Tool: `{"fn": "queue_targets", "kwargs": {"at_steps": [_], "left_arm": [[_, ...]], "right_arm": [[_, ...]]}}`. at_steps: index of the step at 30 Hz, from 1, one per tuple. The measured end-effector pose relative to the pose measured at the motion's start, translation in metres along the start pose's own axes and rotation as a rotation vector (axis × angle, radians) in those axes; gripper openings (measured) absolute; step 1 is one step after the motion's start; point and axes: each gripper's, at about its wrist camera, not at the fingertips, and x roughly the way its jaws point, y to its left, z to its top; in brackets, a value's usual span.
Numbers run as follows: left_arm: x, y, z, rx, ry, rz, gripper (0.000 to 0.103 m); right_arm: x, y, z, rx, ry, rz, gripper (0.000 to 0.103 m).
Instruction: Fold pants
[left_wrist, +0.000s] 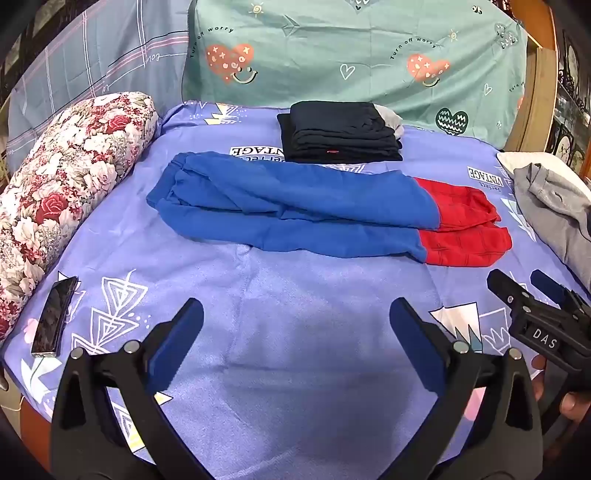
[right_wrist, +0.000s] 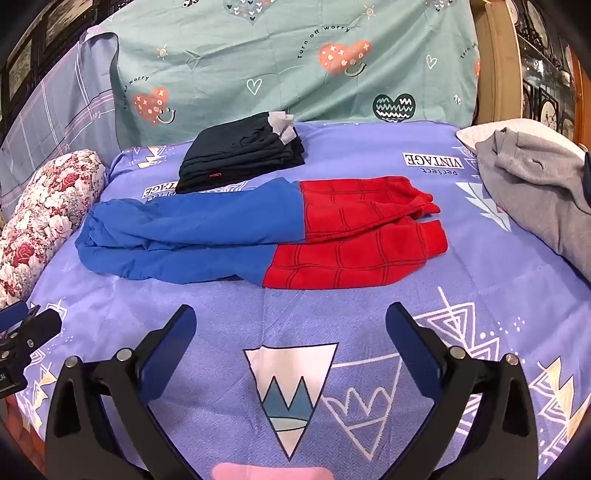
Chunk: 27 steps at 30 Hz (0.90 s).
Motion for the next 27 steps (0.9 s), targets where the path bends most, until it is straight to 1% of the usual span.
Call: {"fn": "queue_targets", "kwargs": {"at_steps": [7,13,14,17,23,27], "left_arm": [[-0.001,0.000,0.000,-0.001,0.001,0.000,0.101],[-0.002,-0.001,0.000,-0.002,0.000,0.000,0.101],[-0.002,-0.001,0.000,-0.002,0.000,0.000,0.101],[-0.003,-0.001,0.000,-0.001,0.001,-0.001,0.101],[-0.003,-0.003,0.002,0.010,0.002,0.001,0.101],[-0.002,-0.004,0.003,0.010,0.001,0.000,0.101]], "right_arm": [[-0.002,-0.004,0.002,0.003,0.000,-0.003,0.102],[0.002,0.007,0.005,-0.001,-0.003,0.005,0.102],[-0.004,0.001,0.005,-0.006,-0.005,0.003,0.102],[-0.007,0.005,0.003,-0.012,-0.008,0.001,0.102],[-0.004,0.006,0.001,-0.003,0.007,0.013,0.102],[-0.003,0.007,0.001,-0.014,0.008,0.004,0.102]]}}
